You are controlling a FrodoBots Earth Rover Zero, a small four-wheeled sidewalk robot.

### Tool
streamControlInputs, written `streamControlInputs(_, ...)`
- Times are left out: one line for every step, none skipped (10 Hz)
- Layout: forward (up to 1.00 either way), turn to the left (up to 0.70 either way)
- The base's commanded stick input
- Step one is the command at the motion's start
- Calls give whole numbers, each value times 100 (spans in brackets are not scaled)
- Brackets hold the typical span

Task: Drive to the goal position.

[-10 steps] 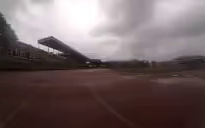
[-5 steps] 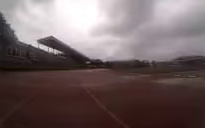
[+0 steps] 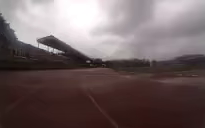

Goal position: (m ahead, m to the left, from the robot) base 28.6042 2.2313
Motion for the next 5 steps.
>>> streamControlInputs(50, 0)
streamControlInputs(50, 0)
streamControlInputs(50, 0)
streamControlInputs(50, 0)
streamControlInputs(50, 0)
